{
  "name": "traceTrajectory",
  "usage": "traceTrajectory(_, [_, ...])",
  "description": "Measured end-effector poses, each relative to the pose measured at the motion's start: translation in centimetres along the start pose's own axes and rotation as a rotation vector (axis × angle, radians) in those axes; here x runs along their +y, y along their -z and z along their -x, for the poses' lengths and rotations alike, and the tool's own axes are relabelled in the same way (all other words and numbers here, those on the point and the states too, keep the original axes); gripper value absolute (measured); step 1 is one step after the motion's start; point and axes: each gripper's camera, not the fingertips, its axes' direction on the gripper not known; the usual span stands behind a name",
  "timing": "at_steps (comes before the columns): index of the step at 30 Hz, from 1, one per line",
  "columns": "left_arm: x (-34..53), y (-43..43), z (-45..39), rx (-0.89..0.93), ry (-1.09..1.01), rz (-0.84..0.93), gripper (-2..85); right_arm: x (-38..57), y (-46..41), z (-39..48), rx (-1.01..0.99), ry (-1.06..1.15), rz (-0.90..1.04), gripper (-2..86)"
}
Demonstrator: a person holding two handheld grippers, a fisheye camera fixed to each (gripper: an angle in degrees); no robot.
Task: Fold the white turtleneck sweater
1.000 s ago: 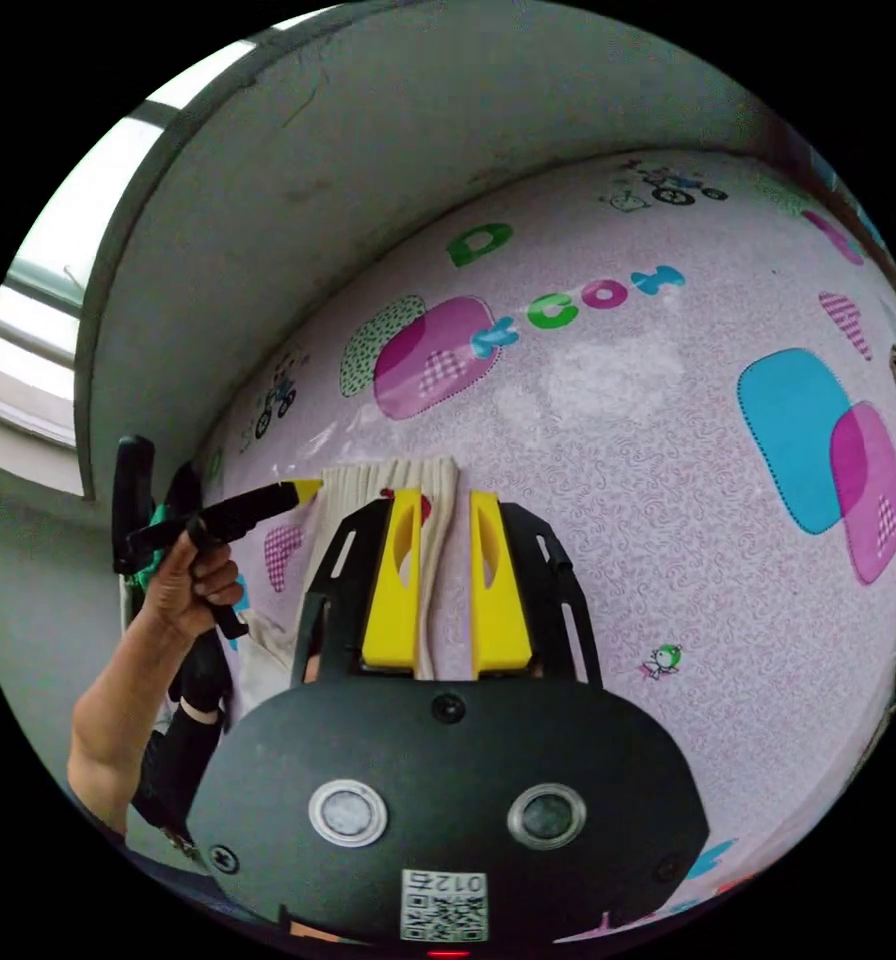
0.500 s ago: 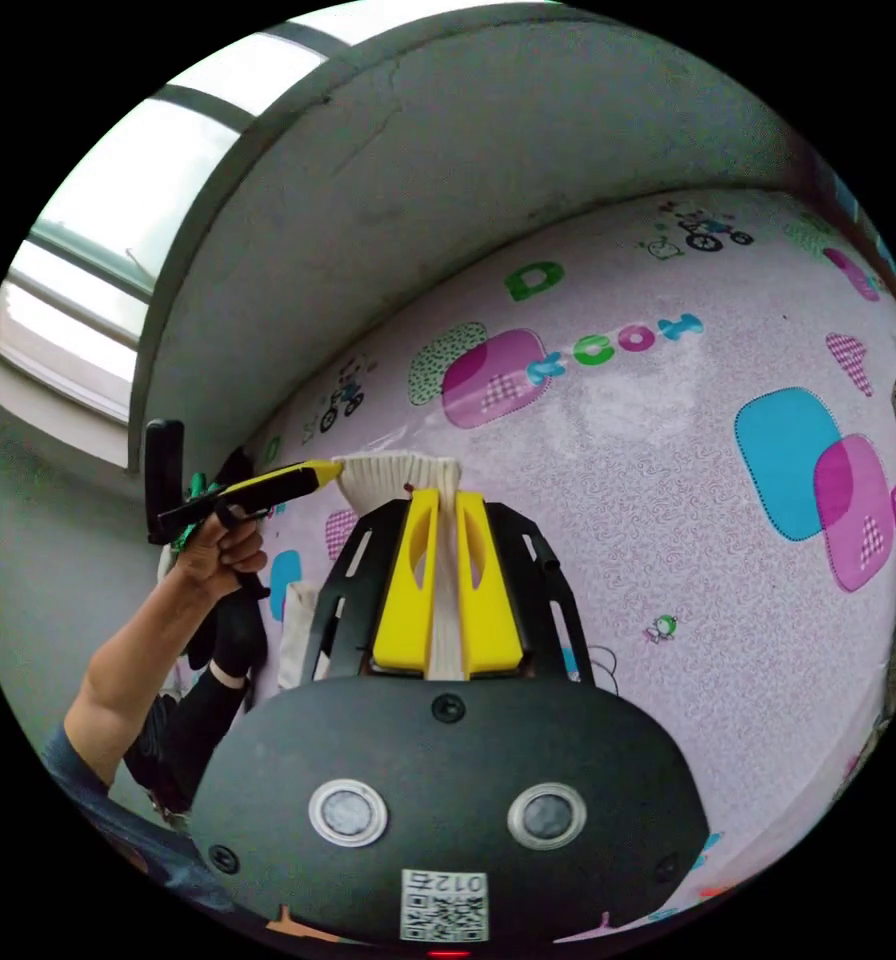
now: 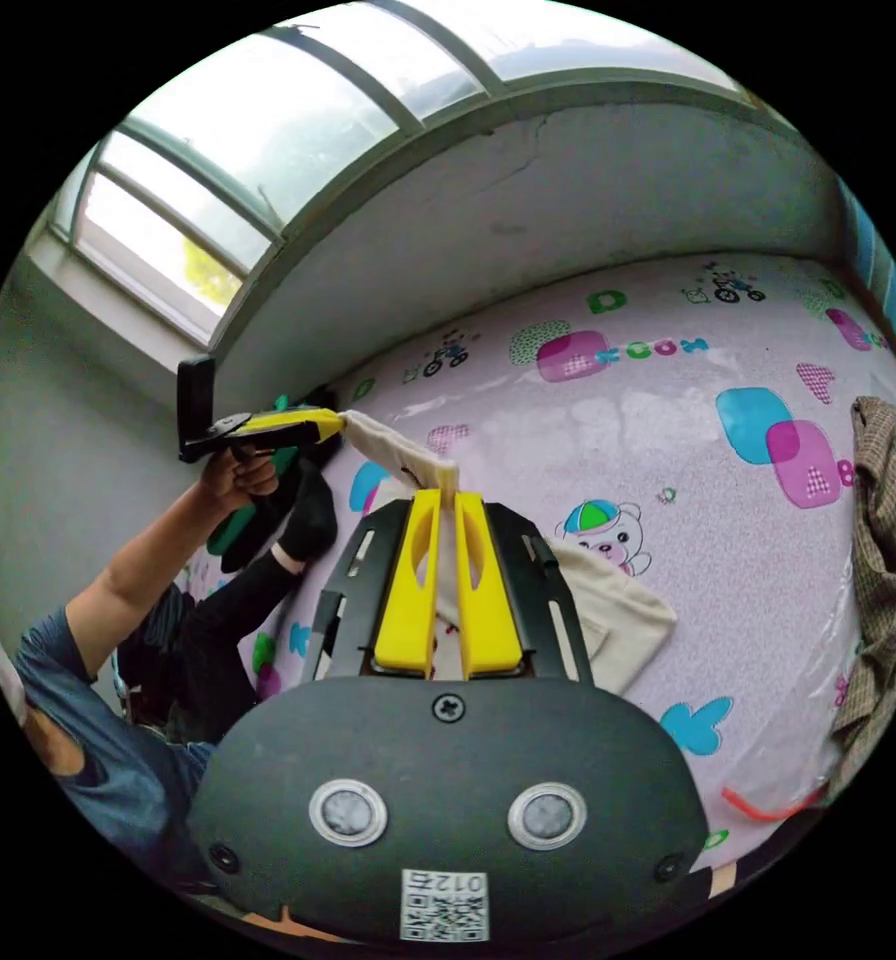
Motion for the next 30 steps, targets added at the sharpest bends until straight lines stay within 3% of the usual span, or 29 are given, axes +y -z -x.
traceTrajectory(17, [16.7,-10.8,-8.5,-0.189,-0.073,0.185,0.4,13.5,-11.8,5.2,0.155,0.129,0.114,0.2])
traceTrajectory(30, [21.4,-16.6,-10.4,-0.269,-0.027,0.332,0.3,15.6,-19.7,4.5,0.273,0.006,0.346,-0.5])
